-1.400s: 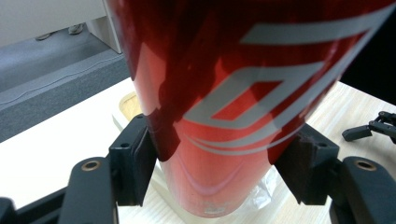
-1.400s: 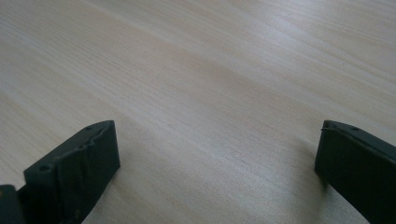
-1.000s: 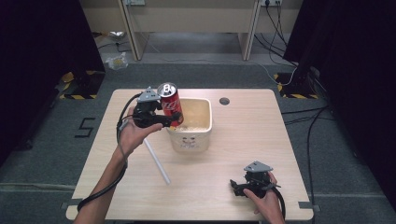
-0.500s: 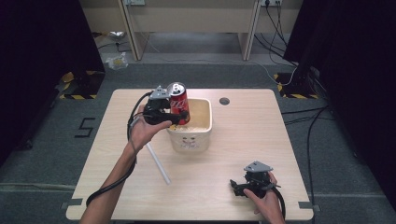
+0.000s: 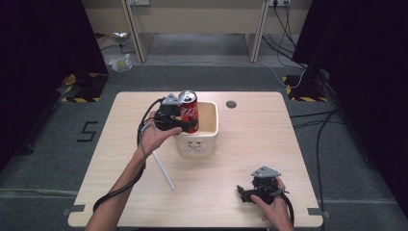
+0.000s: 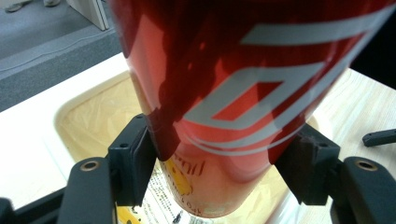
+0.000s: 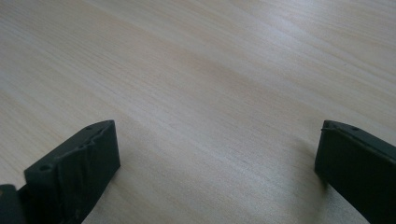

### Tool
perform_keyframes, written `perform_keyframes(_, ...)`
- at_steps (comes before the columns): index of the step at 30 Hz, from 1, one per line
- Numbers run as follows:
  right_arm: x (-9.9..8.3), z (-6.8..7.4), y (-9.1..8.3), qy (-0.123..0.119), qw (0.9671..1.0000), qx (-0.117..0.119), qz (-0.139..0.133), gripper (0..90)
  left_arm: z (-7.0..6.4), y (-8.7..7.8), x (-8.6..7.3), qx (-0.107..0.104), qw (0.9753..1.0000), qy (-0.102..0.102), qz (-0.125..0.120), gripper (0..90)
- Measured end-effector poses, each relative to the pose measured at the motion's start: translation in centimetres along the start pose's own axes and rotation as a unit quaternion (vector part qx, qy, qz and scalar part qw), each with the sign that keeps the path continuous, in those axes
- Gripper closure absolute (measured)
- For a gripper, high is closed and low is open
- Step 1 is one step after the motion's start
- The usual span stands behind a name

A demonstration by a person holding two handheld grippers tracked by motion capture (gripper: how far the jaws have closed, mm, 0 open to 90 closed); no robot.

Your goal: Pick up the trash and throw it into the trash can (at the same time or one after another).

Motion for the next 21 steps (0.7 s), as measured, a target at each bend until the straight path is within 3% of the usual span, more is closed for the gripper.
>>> perform_keyframes(21,-0.01,0.04,-0.01,-0.001,1.0000,0.002,0.000,0.2,-0.08,0.96,-0.83,0.001,0.9996,0.003,0.028,33.3)
Point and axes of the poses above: each handheld gripper's, and its own axes: y roughly forward along the jaws, x roughly out of its top, z roughly to its left, the point moved 2 cm from there along y, roughly forward along the jaws, and after that the axes turned 2 degrees about x, right-handed, at the moved point
